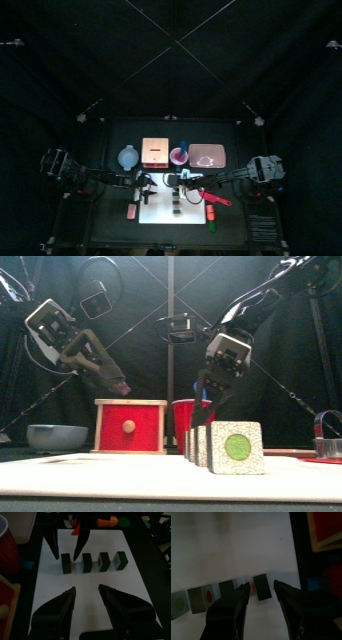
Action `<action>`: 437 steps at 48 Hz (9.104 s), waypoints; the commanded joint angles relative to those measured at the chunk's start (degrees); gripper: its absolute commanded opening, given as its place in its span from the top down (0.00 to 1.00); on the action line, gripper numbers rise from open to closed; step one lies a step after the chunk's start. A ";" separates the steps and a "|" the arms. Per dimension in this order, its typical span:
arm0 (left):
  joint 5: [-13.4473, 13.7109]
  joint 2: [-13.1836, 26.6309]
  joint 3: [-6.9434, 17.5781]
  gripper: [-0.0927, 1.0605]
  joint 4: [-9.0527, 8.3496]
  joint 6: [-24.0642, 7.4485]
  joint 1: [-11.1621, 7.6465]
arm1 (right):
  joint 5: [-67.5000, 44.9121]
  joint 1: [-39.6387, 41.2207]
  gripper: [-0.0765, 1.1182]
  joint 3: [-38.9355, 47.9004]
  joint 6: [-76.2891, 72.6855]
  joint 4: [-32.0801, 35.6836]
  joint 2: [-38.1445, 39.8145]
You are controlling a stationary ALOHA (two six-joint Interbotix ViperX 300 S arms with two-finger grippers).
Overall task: Place sushi on board then cut the sushi with the knife then place the pieces on the plate
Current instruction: Place the 4 sushi pieces on the plate
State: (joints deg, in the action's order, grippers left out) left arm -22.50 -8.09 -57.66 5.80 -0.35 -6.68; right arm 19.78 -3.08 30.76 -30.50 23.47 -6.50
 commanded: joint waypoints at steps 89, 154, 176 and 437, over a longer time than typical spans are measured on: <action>-0.70 -0.26 0.09 0.22 -0.62 0.00 -0.35 | 4.75 25.93 0.43 13.97 -0.70 -10.11 15.29; -0.70 -0.18 -0.09 0.22 -0.53 0.00 -0.35 | 2.11 -3.34 0.22 -0.26 -0.26 -5.89 6.68; -0.62 -0.09 -0.53 0.22 -0.44 0.00 -0.35 | 3.08 -4.66 0.22 -2.72 -0.53 -7.12 2.02; -0.62 0.53 -0.88 0.22 -0.35 0.26 -0.35 | 21.88 27.51 0.44 19.42 -18.11 4.31 27.51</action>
State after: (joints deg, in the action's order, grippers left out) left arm -22.68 -7.29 -59.50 5.45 -0.18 -7.03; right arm 44.03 21.80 49.57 -48.52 27.86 19.60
